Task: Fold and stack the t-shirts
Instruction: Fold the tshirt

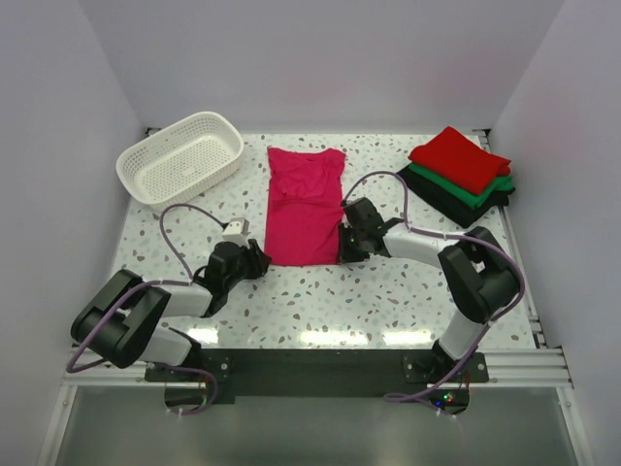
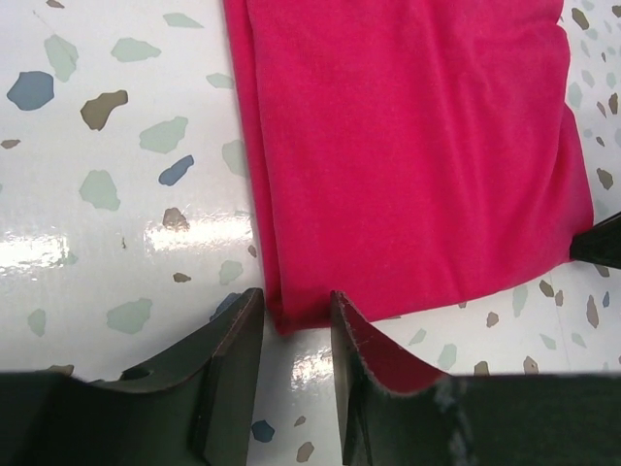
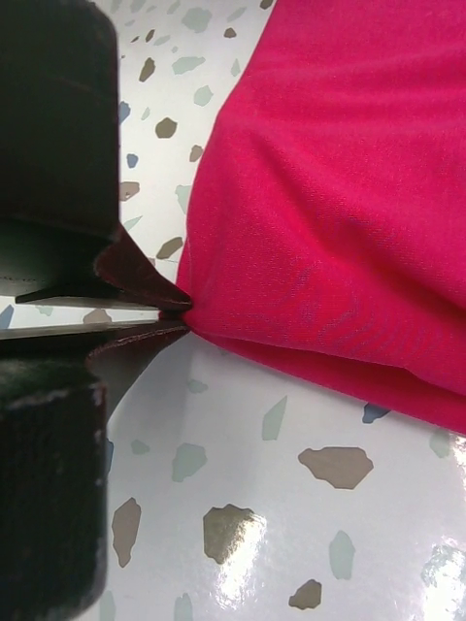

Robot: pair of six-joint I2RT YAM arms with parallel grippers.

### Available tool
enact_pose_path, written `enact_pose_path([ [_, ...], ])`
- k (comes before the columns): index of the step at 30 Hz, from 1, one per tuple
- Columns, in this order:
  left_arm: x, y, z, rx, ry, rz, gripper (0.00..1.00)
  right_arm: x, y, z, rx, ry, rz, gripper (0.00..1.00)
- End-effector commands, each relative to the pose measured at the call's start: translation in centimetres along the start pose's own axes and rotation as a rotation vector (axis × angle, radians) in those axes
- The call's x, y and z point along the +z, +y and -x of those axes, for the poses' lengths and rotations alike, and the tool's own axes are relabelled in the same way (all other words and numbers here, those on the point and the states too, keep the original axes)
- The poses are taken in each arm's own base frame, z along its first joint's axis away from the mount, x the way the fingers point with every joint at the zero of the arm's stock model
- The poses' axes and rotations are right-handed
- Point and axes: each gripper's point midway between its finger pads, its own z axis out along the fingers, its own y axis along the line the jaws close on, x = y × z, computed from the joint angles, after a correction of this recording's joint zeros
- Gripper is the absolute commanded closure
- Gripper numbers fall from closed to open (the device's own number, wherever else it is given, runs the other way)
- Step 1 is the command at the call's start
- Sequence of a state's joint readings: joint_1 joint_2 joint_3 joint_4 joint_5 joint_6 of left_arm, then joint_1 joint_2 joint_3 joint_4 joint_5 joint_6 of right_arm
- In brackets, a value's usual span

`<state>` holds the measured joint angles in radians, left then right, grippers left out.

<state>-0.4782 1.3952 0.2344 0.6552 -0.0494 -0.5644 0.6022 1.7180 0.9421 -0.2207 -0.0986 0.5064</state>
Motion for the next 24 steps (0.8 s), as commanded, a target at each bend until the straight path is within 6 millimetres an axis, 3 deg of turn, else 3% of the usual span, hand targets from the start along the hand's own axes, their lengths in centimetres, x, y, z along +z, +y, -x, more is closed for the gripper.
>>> enact_pose_path([
  [1, 0.3, 0.0, 0.0, -0.009, 0.009, 0.004, 0.62, 0.6, -0.2, -0.5, 0.003, 0.015, -0.006, 0.89],
  [7, 0.4, 0.3, -0.7, -0.013, 0.026, 0.006, 0.77, 0.8, -0.2, -0.6, 0.005, 0.016, -0.01, 0.96],
  [10, 0.5, -0.2, -1.1, -0.025, 0.042, -0.022, 0.99, 0.7, -0.5, -0.6, 0.011, 0.012, -0.025, 1.0],
  [15, 0.0, 0.8, -1.5, -0.027, 0.04, 0.022, 1.0, 0.0, -1.3, -1.5, 0.04, -0.003, -0.049, 1.0],
  [24, -1.2, 0.7, -0.2, -0.031, -0.015, 0.023, 1.0, -0.7, -1.9, -2.5, 0.065, -0.01, -0.051, 1.0],
])
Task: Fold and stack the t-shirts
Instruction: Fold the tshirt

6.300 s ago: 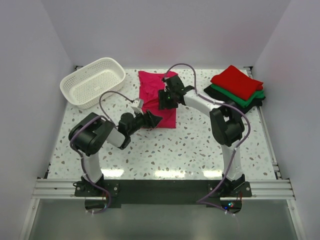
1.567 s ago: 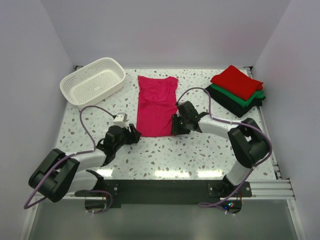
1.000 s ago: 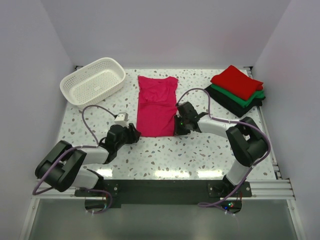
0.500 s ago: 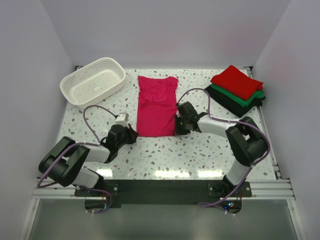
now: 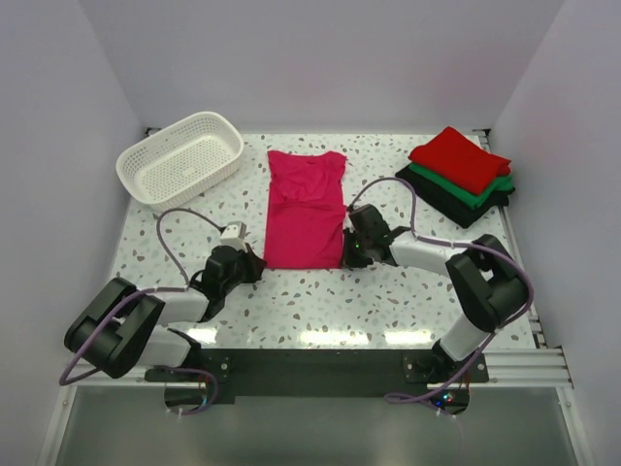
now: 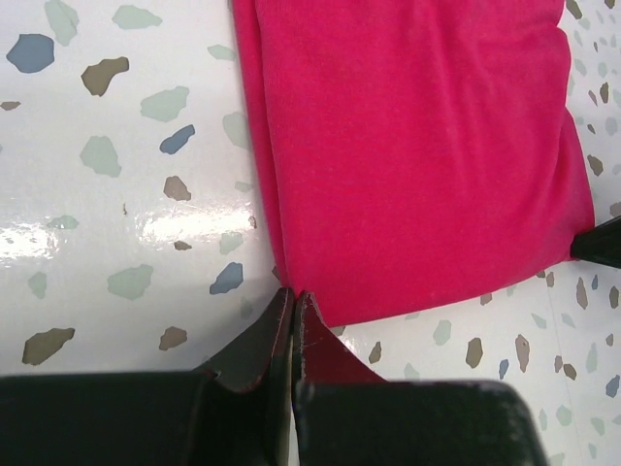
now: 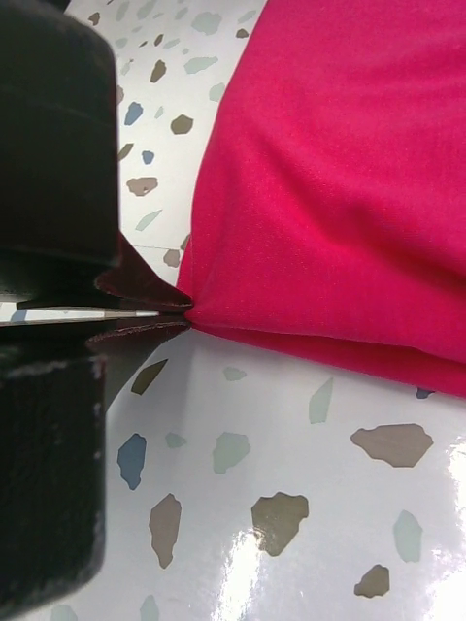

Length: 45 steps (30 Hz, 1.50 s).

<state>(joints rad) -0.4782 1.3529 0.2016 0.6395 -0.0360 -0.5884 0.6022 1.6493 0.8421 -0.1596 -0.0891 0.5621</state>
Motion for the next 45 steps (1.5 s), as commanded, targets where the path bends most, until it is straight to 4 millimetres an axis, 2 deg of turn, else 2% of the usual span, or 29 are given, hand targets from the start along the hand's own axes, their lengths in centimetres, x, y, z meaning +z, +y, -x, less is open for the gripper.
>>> enact_pose_path([
  [1, -0.5, 0.6, 0.5, -0.005, -0.028, 0.031, 1.0, -0.2, -1.4, -1.3, 0.012, 0.02, -0.057, 1.0],
  [8, -1.2, -0.3, 0.2, -0.017, -0.026, -0.03, 1.0, -1.5, -1.2, -1.4, 0.02, 0.003, -0.043, 1.0],
  [17, -3.6, -0.6, 0.8, 0.01, -0.03, -0.029, 1.0, -5.5, -0.4, -1.9, 0.013, -0.063, -0.028, 1.0],
  [21, -5.3, -2.1, 2.0, 0.019, -0.063, -0.082, 1.0, -7.5, 0.0, -2.2, 0.005, -0.102, -0.025, 1.0],
  [27, -7.0, -4.7, 5.0, 0.032, -0.133, -0.148, 1.0, -10.7, 0.1, -0.9, 0.003, -0.186, -0.027, 1.0],
  [30, -7.4, -5.9, 7.1, 0.034, -0.189, -0.174, 1.0, -12.1, 0.2, 0.7, -0.006, -0.247, -0.045, 1.0],
  [32, -7.6, -6.8, 8.7, 0.037, -0.229, -0.194, 1.0, -12.9, 0.4, 2.5, -0.016, -0.308, -0.066, 1.0],
  [38, -7.0, -8.5, 12.9, 0.073, -0.338, -0.2, 1.0, -13.9, 1.2, 7.4, -0.056, -0.38, -0.117, 1.0],
  [39, -6.6, -8.8, 13.4, 0.082, -0.355, -0.207, 1.0, -13.7, 0.9, 8.2, -0.052, -0.391, -0.138, 1.0],
  [40, -6.5, -9.3, 14.1, 0.088, -0.366, -0.218, 1.0, -14.1, 1.3, 9.5, -0.05, -0.416, -0.131, 1.0],
  [41, -5.6, -9.1, 13.9, 0.098, -0.349, -0.205, 1.0, -14.2, 1.2, 10.3, -0.057, -0.425, -0.141, 1.0],
  [43, -5.2, -9.8, 15.2, 0.106, -0.373, -0.219, 1.0, -14.0, 1.3, 12.0, -0.067, -0.442, -0.158, 1.0],
  [45, -3.8, -9.5, 15.8, 0.115, -0.372, -0.208, 1.0, -14.2, 1.3, 13.8, -0.06, -0.461, -0.163, 1.0],
])
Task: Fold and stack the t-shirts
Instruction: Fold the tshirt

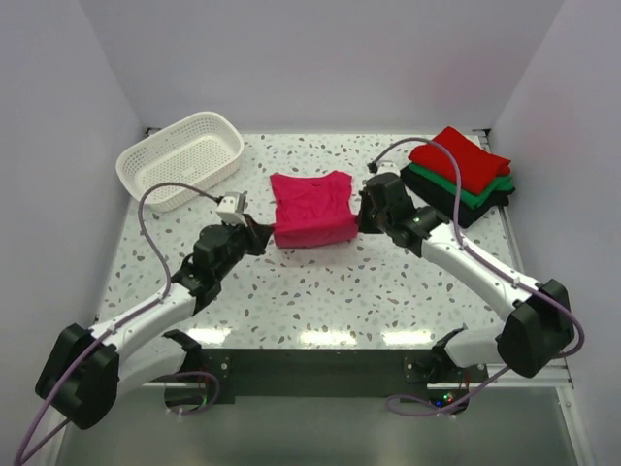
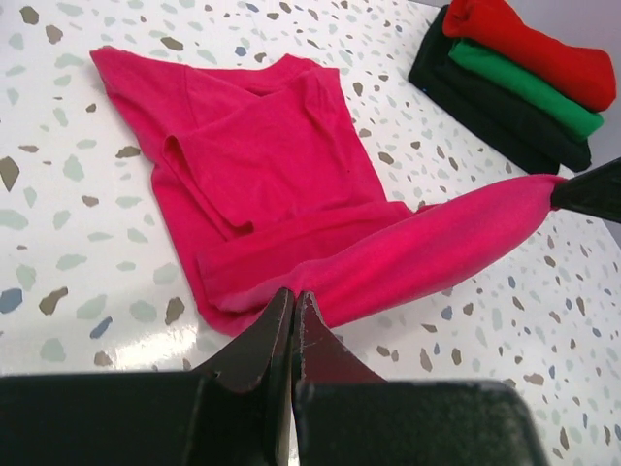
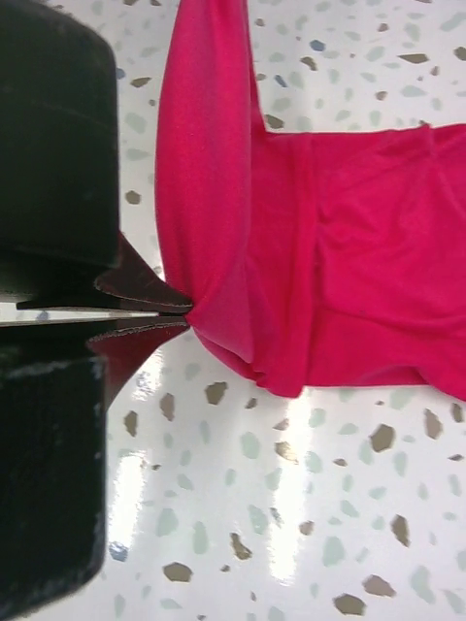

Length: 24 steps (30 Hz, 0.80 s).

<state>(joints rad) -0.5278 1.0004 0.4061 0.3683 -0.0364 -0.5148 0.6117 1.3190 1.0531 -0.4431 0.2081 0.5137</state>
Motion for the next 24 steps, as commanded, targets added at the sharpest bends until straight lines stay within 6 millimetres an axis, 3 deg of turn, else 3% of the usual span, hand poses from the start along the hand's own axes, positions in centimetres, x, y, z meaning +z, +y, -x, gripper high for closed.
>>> enact_pose_path([
  [1, 2.2, -1.2, 5.6, 0.048, -0.148, -0.039, 1.0, 1.0, -0.6, 4.2, -0.035, -0.082, -0.055, 1.0],
  [7, 5.0, -0.9, 7.3, 0.064, -0.147, -0.051, 1.0, 3.1, -0.4, 8.7, -0.038, -0.121, -0.063, 1.0],
  [12, 7.7, 0.7, 8.2, 0.049, -0.131, -0.054, 1.0, 5.4, -0.8, 11.5, -0.039, -0.126, -0.082, 1.0],
  [15, 9.1, 2.1, 8.1, 0.038, -0.114, -0.042, 1.0, 7.6, -1.5, 11.7, -0.047, -0.095, -0.098, 1.0],
  [21, 12.3, 4.2, 9.0, 0.01, -0.108, -0.048, 1.0, 10.9, -1.8, 14.7, -0.046, -0.1, -0.094, 1.0],
  [22, 12.7, 4.3, 9.0, 0.009, -0.098, -0.062, 1.0, 12.4, -2.1, 14.1, -0.051, -0.076, -0.104, 1.0],
  [24, 13.9, 5.2, 9.0, 0.001, -0.093, -0.057, 1.0, 12.8, -2.2, 15.5, -0.046, -0.091, -0.101, 1.0],
])
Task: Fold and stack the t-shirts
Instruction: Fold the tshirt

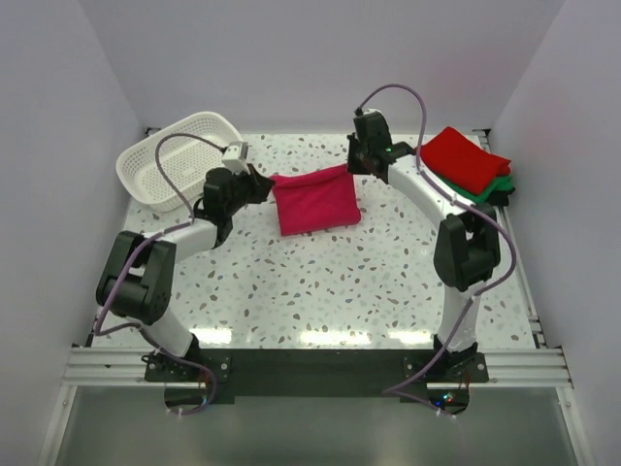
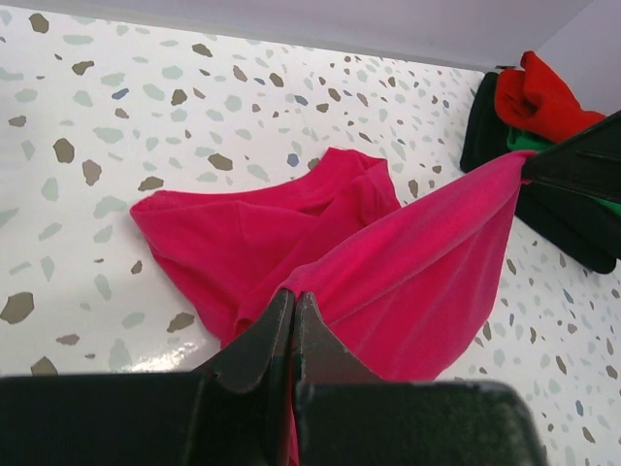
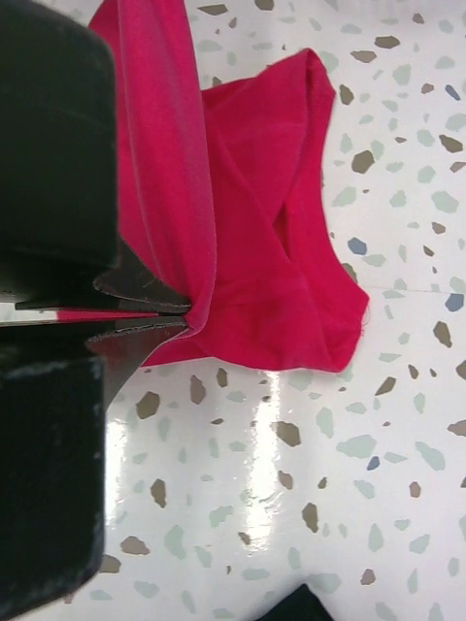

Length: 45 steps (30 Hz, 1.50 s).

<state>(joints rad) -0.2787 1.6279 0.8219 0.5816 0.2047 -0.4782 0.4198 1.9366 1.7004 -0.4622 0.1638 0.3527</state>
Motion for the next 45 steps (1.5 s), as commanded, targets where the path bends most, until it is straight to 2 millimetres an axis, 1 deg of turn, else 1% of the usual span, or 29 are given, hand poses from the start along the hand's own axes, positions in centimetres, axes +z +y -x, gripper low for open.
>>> enact_pose_path([
  [1, 1.8, -0.1, 3.5, 0.016, -0.081, -0.058, 1.0, 1.2, -0.8, 2.9, -0.012, -0.041, -0.012, 1.0],
  [2, 2.3, 0.8, 2.9, 0.009, -0.065, -0.044, 1.0, 1.6, -1.1, 3.1, -0.009, -0.04, -0.017, 1.0],
  [3, 2.8, 0.9, 3.5, 0.009, -0.074, -0.049, 1.0, 1.7, -0.8, 3.9, -0.007, -0.054, -0.01, 1.0],
  [5, 3.6, 1.9, 3.0, -0.002, -0.06, -0.041, 1.0, 3.1, -1.1, 3.6, -0.004, -0.032, -0.014, 1.0],
  [7, 4.3, 2.1, 3.5, -0.001, -0.067, -0.046, 1.0, 3.4, -0.9, 4.7, -0.005, -0.048, -0.007, 1.0],
  [8, 4.7, 2.8, 3.1, -0.008, -0.056, -0.038, 1.0, 4.4, -1.2, 4.0, -0.008, -0.025, -0.015, 1.0],
  [9, 5.1, 2.8, 3.5, -0.008, -0.065, -0.04, 1.0, 4.4, -1.0, 4.7, -0.007, -0.039, -0.011, 1.0],
  [11, 5.7, 3.6, 3.1, -0.018, -0.054, -0.03, 1.0, 5.5, -1.2, 4.4, -0.009, -0.022, -0.013, 1.0],
  [12, 6.0, 3.8, 3.4, -0.019, -0.061, -0.029, 1.0, 5.6, -1.1, 4.8, -0.008, -0.031, -0.012, 1.0],
  [15, 6.8, 4.6, 3.3, -0.031, -0.056, -0.017, 1.0, 6.7, -1.1, 4.8, -0.009, -0.023, -0.008, 1.0],
  [21, 7.4, 6.1, 2.6, -0.056, -0.048, 0.02, 1.0, 8.8, -1.0, 4.5, -0.013, -0.009, 0.005, 1.0],
  [25, 7.3, 7.1, 2.8, -0.073, -0.071, 0.066, 1.0, 10.5, -0.7, 4.0, -0.021, 0.005, 0.03, 1.0],
  [26, 7.3, 7.2, 2.9, -0.087, -0.078, 0.075, 1.0, 10.7, -0.4, 3.9, -0.027, 0.007, 0.047, 0.77],
  [27, 7.3, 7.4, 3.0, -0.096, -0.084, 0.085, 0.83, 10.7, -0.2, 4.3, -0.033, -0.002, 0.066, 0.55],
  [28, 7.2, 7.7, 3.1, -0.104, -0.092, 0.101, 0.65, 10.7, 0.5, 4.3, -0.055, 0.001, 0.104, 0.42],
  [29, 7.1, 7.6, 3.6, -0.107, -0.11, 0.106, 0.43, 10.5, 1.0, 4.4, -0.066, 0.0, 0.132, 0.1],
  [30, 6.8, 7.7, 3.3, -0.111, -0.111, 0.114, 0.32, 10.4, 0.9, 4.2, -0.084, 0.006, 0.141, 0.03],
  [31, 6.5, 7.3, 3.9, -0.105, -0.13, 0.103, 0.26, 10.0, 1.4, 4.5, -0.094, -0.007, 0.175, 0.01],
  [32, 6.2, 7.3, 3.4, -0.106, -0.12, 0.103, 0.23, 8.8, 1.7, 5.5, -0.102, -0.036, 0.192, 0.01],
  [33, 6.0, 7.0, 3.3, -0.102, -0.116, 0.096, 0.22, 8.8, 1.3, 4.2, -0.107, -0.012, 0.197, 0.01],
  [34, 5.8, 6.8, 3.2, -0.096, -0.112, 0.089, 0.22, 8.5, 1.4, 5.1, -0.107, -0.054, 0.213, 0.01],
  [35, 5.6, 6.8, 2.8, -0.095, -0.101, 0.087, 0.22, 7.1, 1.6, 6.0, -0.107, -0.083, 0.237, 0.01],
  [36, 5.5, 6.5, 2.4, -0.094, -0.087, 0.069, 0.22, 7.5, 1.0, 4.3, -0.099, -0.05, 0.238, 0.01],
  [38, 5.4, 6.3, 1.7, -0.089, -0.06, 0.058, 0.22, 7.0, 1.1, 4.1, -0.089, -0.046, 0.291, 0.01],
  [40, 5.4, 6.2, 0.3, -0.091, -0.013, 0.04, 0.23, 6.9, 0.7, 3.0, -0.069, -0.011, 0.323, 0.01],
  [41, 5.4, 6.1, -0.2, -0.093, 0.001, 0.033, 0.24, 7.2, 0.6, 1.9, -0.06, 0.019, 0.335, 0.01],
  [43, 5.5, 5.9, -1.4, -0.097, 0.033, 0.013, 0.25, 7.1, 0.3, 1.2, -0.04, 0.04, 0.365, 0.01],
  [44, 5.6, 5.8, -1.7, -0.097, 0.043, 0.008, 0.27, 7.3, -0.1, 0.1, -0.027, 0.065, 0.368, 0.01],
  [45, 5.7, 5.5, -2.1, -0.093, 0.054, -0.002, 0.28, 7.1, -0.1, -0.1, -0.009, 0.071, 0.393, 0.01],
])
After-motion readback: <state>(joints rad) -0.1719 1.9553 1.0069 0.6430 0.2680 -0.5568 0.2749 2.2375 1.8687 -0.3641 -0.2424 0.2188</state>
